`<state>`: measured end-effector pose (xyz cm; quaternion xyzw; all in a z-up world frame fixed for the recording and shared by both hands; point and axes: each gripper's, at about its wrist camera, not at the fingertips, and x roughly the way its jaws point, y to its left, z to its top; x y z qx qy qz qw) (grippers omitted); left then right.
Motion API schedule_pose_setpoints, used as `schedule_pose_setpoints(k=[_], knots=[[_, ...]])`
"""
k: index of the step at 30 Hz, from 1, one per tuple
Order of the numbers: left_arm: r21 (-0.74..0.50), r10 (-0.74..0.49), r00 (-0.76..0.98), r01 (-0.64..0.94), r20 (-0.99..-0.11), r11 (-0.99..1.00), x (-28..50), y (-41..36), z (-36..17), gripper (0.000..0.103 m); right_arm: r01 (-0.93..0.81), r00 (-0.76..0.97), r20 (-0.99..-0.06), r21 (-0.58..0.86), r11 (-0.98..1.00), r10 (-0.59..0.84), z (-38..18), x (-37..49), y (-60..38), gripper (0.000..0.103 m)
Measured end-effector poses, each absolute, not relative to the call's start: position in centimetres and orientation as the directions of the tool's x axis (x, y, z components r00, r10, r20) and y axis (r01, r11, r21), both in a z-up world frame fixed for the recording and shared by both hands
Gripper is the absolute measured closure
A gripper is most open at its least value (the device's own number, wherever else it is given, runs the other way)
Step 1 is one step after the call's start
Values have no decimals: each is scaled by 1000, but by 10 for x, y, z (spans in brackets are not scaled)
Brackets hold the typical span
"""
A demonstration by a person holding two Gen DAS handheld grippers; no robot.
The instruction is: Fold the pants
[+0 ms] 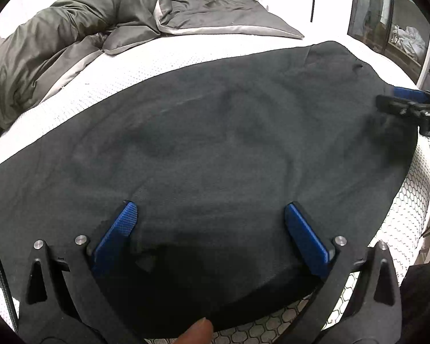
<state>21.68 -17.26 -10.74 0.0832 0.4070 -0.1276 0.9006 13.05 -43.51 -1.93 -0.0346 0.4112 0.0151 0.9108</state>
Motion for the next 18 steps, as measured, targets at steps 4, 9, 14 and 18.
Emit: schedule_pose_setpoints(k=[4, 9, 14, 18], knots=[[45, -164, 640, 297, -751, 954, 217, -172, -108, 0, -135, 565, -824, -49, 990, 36, -48, 167, -394, 4], [39, -169, 630, 303, -758, 952, 217, -169, -108, 0, -215, 540, -842, -142, 966, -3, -56, 146, -394, 2], [44, -166, 628, 306, -760, 951, 217, -170, -98, 1, -202, 540, -841, -92, 975, 33, -53, 107, -442, 2], [-28, -245, 650, 326, -719, 945, 216, -173, -76, 1, -162, 563, -824, -39, 986, 60, -43, 96, -459, 1]])
